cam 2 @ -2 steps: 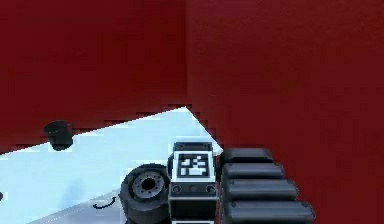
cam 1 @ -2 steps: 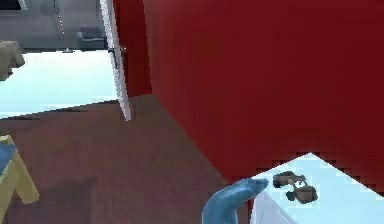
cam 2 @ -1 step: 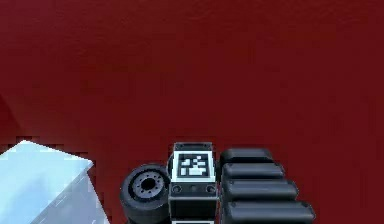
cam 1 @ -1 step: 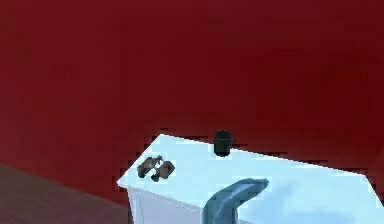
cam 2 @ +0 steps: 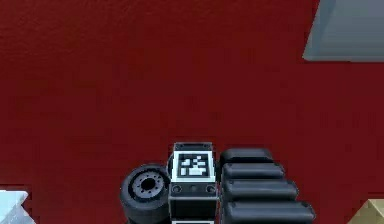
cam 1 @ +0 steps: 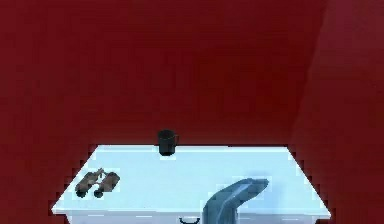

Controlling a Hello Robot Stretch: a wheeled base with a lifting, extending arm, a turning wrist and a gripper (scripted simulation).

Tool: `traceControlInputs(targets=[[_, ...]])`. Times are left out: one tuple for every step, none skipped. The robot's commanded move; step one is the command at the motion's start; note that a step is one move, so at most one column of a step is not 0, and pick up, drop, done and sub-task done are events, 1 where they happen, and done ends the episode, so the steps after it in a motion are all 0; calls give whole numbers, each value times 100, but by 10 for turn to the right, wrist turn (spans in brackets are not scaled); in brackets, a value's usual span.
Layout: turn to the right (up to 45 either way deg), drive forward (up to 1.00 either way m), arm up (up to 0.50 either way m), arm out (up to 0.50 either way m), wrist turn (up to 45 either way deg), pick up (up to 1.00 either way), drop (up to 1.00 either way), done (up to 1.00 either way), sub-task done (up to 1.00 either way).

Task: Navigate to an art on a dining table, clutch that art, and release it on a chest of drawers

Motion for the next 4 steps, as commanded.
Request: traceControlInputs(targets=[[0, 10, 0, 0, 0, 0, 0, 0, 0], [-450, 0, 0, 0, 0, 0, 0, 0, 0], [-300, 0, 0, 0, 0, 0, 0, 0, 0], [0, 0, 0, 24, 0, 0, 0, 0, 0]])
